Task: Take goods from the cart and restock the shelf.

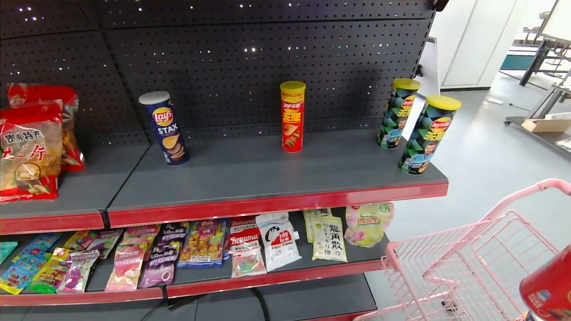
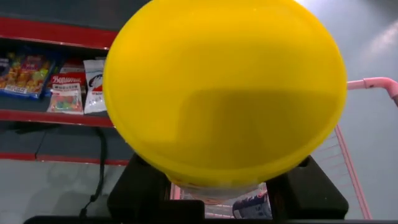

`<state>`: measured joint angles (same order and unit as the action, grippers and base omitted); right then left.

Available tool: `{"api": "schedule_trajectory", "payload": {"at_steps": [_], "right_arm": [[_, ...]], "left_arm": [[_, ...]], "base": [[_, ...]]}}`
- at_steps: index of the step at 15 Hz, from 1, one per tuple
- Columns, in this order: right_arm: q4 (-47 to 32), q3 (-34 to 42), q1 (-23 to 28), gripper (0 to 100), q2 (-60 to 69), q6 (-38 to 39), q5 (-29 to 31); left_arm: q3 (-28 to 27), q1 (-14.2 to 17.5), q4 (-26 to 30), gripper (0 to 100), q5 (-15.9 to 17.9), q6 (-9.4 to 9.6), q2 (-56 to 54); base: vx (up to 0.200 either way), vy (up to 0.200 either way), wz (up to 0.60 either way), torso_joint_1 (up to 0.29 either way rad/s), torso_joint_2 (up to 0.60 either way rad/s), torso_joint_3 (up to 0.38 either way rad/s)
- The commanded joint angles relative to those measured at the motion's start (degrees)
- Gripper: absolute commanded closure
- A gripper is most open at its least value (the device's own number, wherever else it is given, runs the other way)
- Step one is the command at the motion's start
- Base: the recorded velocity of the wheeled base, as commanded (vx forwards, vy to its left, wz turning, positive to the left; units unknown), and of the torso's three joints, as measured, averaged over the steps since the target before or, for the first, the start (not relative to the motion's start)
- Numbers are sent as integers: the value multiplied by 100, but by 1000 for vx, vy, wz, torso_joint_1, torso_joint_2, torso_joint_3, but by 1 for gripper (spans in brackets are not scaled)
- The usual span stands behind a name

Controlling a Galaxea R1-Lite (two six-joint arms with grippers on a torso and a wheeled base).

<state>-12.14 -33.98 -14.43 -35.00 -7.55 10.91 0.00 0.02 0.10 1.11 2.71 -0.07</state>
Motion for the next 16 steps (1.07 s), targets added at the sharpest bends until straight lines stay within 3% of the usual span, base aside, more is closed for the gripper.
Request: {"api": "schedule_trajectory", "payload": {"at_steps": [1,9,16], "right_arm": [[10,146,-7,100,468,-1,8],[10,444,-16,100,1109,-36,-10],[-7,981,-24,100,2173,-406,-98]], "left_arm": [[0,6,-1,0,-5,-7,7],[0,6,-1,0,3,2,7],[0,-20,-1,0,12,2,95]], "base": [[200,0,0,-2,2,-2],[200,0,0,0,1,4],[0,0,0,0,0,0]]}}
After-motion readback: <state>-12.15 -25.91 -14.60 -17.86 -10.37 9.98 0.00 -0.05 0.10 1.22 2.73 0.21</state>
